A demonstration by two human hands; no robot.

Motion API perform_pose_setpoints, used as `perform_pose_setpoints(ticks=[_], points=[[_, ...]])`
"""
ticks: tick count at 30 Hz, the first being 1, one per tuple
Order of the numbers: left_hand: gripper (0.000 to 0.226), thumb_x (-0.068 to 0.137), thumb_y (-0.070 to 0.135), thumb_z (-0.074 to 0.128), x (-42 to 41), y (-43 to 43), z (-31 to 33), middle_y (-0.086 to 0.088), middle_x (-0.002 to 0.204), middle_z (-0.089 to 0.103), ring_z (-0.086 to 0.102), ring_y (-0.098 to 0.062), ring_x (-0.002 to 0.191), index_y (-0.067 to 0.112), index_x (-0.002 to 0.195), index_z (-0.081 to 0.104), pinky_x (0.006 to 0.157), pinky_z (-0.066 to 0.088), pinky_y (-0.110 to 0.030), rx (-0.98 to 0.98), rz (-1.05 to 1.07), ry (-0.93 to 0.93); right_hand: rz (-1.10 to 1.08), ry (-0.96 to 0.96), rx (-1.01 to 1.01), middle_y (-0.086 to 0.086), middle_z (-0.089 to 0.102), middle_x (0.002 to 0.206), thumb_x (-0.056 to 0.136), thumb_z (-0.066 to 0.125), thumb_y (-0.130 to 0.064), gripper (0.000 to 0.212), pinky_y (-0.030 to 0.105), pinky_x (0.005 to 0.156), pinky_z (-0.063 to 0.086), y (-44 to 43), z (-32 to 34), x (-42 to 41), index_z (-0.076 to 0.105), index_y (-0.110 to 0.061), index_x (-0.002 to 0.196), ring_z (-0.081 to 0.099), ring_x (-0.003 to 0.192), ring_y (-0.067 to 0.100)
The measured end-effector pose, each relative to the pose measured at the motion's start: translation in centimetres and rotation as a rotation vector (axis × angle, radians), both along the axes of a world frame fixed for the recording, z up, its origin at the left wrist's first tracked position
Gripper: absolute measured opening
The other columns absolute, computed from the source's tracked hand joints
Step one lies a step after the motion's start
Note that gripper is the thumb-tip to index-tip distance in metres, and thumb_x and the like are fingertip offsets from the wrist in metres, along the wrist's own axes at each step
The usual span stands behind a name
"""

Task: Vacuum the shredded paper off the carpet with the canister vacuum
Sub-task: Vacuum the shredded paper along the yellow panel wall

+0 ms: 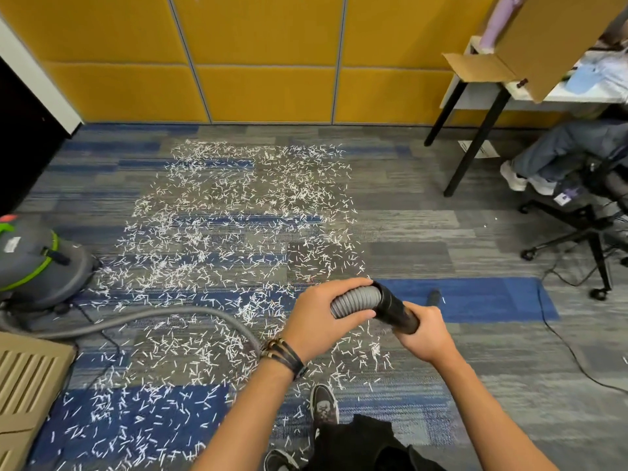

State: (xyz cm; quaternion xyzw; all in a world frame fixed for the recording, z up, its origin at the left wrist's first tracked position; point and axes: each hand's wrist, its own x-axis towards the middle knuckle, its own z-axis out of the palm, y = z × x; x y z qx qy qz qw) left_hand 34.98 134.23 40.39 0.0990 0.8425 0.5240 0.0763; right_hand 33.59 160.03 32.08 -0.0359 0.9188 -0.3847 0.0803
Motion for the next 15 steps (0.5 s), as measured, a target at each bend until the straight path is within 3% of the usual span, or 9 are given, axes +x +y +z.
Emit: perform_pose_setpoints(ticks=[4, 8, 15], points=[[0.05, 0.087, 0.037, 0.085, -2.6, 1.8, -1.5, 0.019, 0.121, 0.072, 0.064, 0.007, 0.104, 0.041, 0.134, 0.069, 0.098, 0.056, -0.03, -0.054, -0.051, -0.038, -0.046, -0.067, 0.015, -0.01, 0.063, 0.06, 0.068, 0.072, -0.018, 0.01, 0.027, 0.053, 0.045, 1.6, -2.4, -1.1, 0.068, -0.021, 0.077, 0.057, 0.053, 0.01], [0.049, 0.086, 0.038, 0.086, -3.9, 1.5, -1.7, 0.024, 0.115, 0.072, 0.065, 0.008, 0.104, 0.041, 0.132, 0.069, 0.099, 0.056, -0.032, -0.085, -0.049, -0.029, -0.058, -0.083, 0.015, -0.017, 0.06, 0.056, 0.069, 0.076, -0.002, 0.028, 0.019, 0.052, 0.042, 1.1, -3.0, -1.7, 0.066, -0.027, 0.073, 0.055, 0.051, 0.007], [0.042, 0.08, 0.053, 0.083, -4.9, -3.1, 2.6, 0.031, 0.107, 0.075, 0.071, 0.005, 0.1, 0.047, 0.12, 0.075, 0.091, 0.059, -0.025, -0.055, 0.128, 0.092, 0.036, -0.013, -0.119, -0.01, 0.06, 0.055, 0.065, 0.073, -0.014, 0.012, 0.023, 0.048, 0.04, -4.3, -1.0, -3.8, 0.067, -0.021, 0.073, 0.052, 0.048, 0.009]])
